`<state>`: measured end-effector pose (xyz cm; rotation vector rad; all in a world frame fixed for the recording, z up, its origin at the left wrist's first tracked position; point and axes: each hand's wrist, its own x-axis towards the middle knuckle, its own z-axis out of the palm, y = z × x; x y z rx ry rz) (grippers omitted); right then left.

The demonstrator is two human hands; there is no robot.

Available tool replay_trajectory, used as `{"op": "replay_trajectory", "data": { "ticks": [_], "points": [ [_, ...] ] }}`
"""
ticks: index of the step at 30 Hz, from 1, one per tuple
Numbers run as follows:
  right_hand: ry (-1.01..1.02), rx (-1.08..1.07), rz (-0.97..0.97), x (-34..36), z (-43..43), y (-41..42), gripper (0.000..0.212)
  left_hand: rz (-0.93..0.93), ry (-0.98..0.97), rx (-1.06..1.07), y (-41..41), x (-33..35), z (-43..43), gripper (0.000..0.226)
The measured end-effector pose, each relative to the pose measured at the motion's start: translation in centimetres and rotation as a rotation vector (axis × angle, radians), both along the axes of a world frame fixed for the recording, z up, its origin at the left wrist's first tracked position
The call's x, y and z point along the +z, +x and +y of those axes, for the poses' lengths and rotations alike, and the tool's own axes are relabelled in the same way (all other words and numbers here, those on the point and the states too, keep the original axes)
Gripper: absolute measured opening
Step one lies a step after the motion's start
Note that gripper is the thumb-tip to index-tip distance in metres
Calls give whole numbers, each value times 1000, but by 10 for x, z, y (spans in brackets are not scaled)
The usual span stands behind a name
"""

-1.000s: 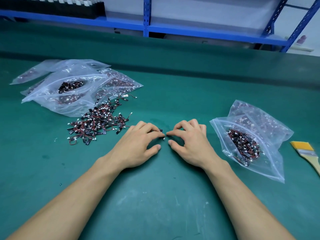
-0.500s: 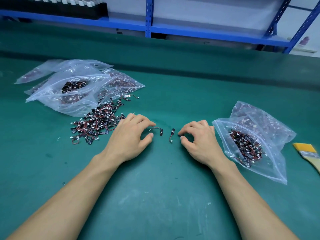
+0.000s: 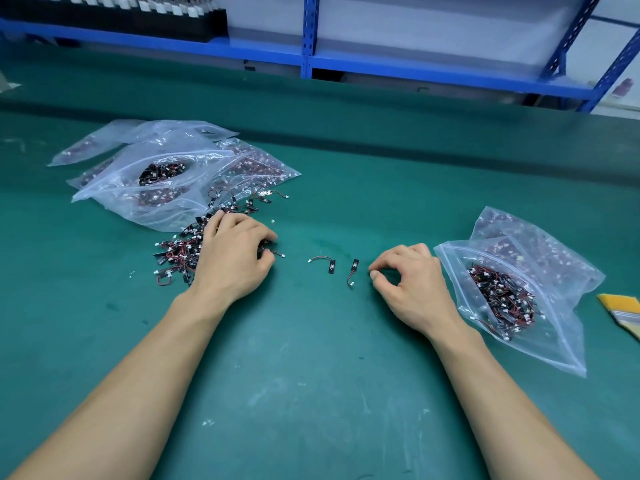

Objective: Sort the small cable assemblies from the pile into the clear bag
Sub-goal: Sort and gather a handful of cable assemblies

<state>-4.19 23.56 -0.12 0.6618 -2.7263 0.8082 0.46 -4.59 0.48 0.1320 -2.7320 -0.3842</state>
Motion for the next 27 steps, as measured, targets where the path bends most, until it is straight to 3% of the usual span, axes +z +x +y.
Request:
{"op": "replay_trajectory", "data": {
  "ticks": [8, 13, 18, 22, 27],
  "points": [
    [-63, 7, 2, 4, -1, 2, 6, 261, 75, 36, 1, 8, -7, 48],
    [-88, -7, 16, 5, -1, 3, 6, 376, 186, -102, 2, 8, -3, 35],
    [-84, -8, 10, 5, -2, 3, 6, 230, 292, -250, 4, 4, 18, 22],
    [-83, -5, 3, 5, -3, 3, 6, 57, 341, -286, 2, -1, 23, 35],
    [-85, -8, 1, 4, -2, 3, 6, -5, 326, -236, 1, -2, 6, 54]
  ]
}}
